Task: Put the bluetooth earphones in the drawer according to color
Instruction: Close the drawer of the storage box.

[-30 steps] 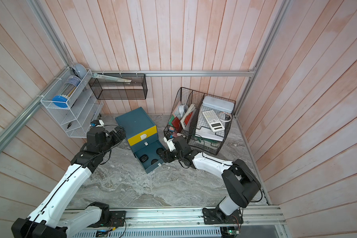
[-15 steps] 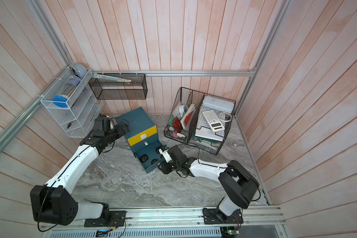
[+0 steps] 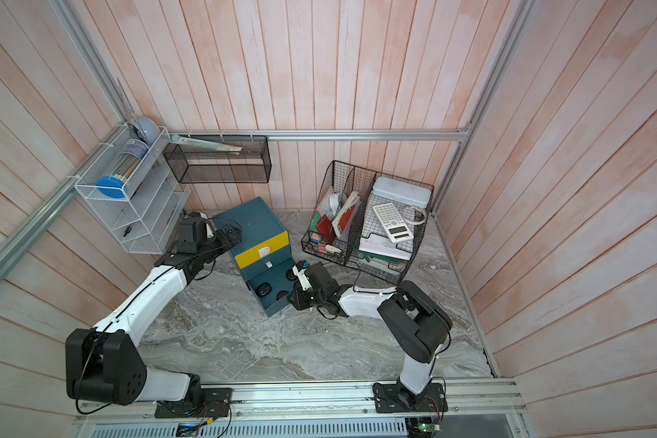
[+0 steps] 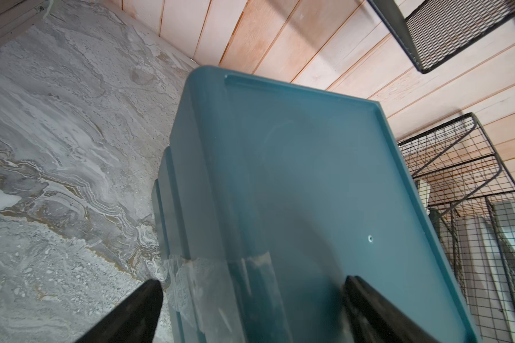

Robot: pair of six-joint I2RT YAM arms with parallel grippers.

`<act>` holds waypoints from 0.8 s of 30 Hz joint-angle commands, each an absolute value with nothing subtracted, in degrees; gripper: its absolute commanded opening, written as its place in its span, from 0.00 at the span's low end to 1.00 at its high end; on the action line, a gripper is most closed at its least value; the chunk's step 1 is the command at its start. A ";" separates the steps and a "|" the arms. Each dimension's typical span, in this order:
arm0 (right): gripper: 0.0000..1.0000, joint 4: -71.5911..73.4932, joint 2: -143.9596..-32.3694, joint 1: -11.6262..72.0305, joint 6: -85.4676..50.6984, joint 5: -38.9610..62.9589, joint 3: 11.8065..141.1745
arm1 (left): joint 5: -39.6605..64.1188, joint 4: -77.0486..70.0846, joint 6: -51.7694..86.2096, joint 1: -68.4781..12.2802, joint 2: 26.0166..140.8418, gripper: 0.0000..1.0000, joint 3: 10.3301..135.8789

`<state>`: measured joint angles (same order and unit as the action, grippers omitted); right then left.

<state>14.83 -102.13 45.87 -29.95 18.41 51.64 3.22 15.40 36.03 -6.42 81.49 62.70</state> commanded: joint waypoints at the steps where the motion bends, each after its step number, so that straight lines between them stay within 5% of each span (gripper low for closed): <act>1: 0.30 24.10 -104.15 44.11 -34.66 21.97 53.91 | 4.05 18.73 35.22 -6.37 83.60 1.00 60.03; 15: 0.25 46.63 -115.77 39.65 -52.29 28.91 52.84 | 8.12 15.67 36.04 -6.44 83.11 1.00 57.08; 24: 0.25 44.24 -121.62 39.51 -54.61 26.45 60.27 | 9.64 14.93 36.04 -6.42 83.19 1.00 56.62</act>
